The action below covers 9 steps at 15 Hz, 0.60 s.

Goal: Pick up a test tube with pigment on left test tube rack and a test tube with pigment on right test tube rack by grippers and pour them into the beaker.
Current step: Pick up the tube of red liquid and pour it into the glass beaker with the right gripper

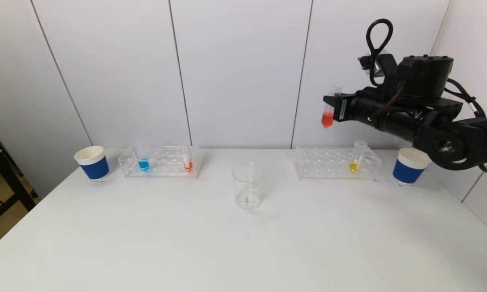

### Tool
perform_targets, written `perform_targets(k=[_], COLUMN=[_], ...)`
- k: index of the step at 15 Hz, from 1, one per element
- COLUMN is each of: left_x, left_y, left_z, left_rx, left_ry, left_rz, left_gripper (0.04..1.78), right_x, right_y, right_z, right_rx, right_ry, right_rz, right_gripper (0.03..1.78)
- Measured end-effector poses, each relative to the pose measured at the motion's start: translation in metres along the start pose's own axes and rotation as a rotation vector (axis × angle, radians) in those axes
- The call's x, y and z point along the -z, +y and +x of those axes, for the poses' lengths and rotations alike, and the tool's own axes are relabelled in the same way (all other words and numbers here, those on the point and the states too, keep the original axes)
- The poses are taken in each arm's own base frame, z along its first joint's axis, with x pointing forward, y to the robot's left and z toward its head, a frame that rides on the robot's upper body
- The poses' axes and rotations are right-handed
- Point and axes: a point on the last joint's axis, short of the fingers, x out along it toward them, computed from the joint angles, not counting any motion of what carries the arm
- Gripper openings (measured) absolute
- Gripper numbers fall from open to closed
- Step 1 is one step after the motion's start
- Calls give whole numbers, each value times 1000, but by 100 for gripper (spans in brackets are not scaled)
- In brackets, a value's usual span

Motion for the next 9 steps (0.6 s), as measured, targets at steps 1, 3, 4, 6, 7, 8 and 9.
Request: perform_targets(k=[1,3,4,6,7,8,9], left_x=[0,0,0,0,0,0,0], left_y=[0,0,0,0,0,0,0], left_z=[0,0,0,0,0,0,0], left_rx=[1,0,0,0,1,1,0], left_ry=[0,0,0,0,0,0,0], left_rz=[0,0,0,0,0,0,0], left_gripper=[176,176,176,176,176,176,176], right_x=[-4,-13,-16,-21,-24,-27,-29], right_y=[0,1,1,4,5,7,9], right_z=[-4,-12,-15,-22,-26,-30,-34], right_rx=[0,-1,-2,-12,-23,-35,-43], right_ry=[5,11,11,18,23,28,37], right_rz=[-4,-19,-26,-39,-52,-65,-81], right_gripper=[47,47,47,47,47,47,47])
